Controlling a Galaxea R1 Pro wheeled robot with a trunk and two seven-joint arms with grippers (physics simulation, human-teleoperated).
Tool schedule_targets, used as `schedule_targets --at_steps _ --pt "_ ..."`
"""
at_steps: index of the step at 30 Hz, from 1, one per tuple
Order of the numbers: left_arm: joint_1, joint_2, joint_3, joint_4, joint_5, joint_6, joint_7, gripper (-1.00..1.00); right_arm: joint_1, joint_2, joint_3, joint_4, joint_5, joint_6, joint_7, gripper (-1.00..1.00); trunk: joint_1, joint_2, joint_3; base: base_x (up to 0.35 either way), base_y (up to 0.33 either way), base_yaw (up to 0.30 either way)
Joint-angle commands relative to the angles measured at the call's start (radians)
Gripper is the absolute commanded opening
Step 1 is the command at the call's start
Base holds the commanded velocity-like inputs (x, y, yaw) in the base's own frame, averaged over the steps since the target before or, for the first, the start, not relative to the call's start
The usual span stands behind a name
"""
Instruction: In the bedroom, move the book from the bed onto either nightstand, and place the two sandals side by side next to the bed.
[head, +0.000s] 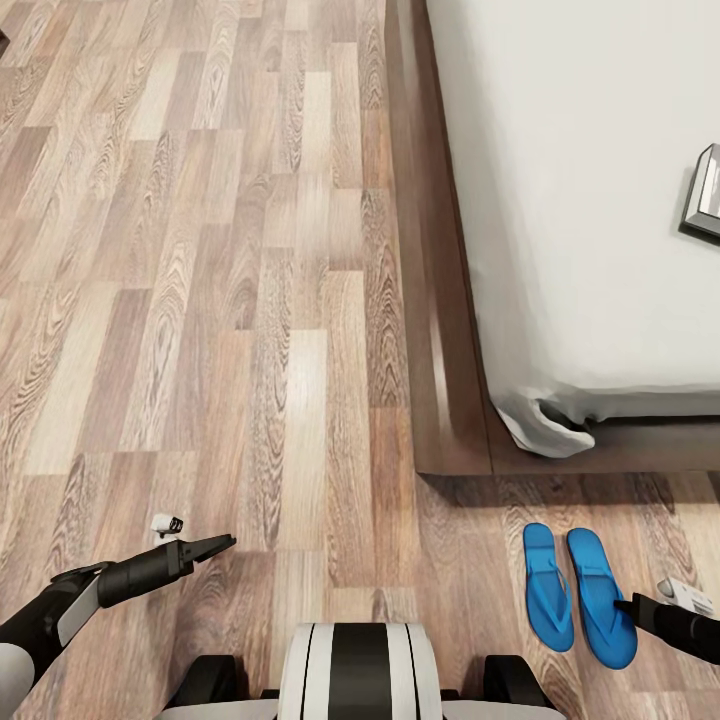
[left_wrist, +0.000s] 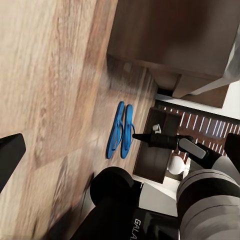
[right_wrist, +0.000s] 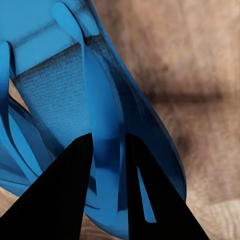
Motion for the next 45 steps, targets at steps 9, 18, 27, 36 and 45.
schedule_targets --at_steps 9,18,27,36,45 --pt "-0.001 0.001 -0.007 0.0 0.007 0.011 -0.002 1.0 0.002 -0.001 -0.007 0.001 -0.008 -0.108 0.004 -1.0 0.0 0.0 0.0 0.0 0.0 0.0" --pt "-0.001 0.001 -0.007 0.0 0.007 0.011 -0.002 1.0 0.002 -0.001 -0.007 0.001 -0.008 -0.112 0.004 -1.0 0.002 -0.001 -0.02 0.0 0.0 0.0" --pt "-0.001 0.001 -0.007 0.0 0.007 0.011 -0.002 1.0 0.002 -0.001 -0.007 0.002 -0.009 -0.112 0.004 -1.0 0.003 -0.002 -0.024 0.0 0.0 0.0" --pt "-0.001 0.001 -0.007 0.0 0.007 0.011 -0.002 1.0 0.002 -0.001 -0.007 0.002 -0.008 -0.112 0.004 -1.0 0.003 -0.002 -0.031 0.0 0.0 0.0" --pt "-0.001 0.001 -0.007 0.0 0.007 0.011 -0.002 1.0 0.002 -0.001 -0.007 0.002 -0.008 -0.112 0.004 -1.0 0.003 -0.002 -0.031 0.0 0.0 0.0"
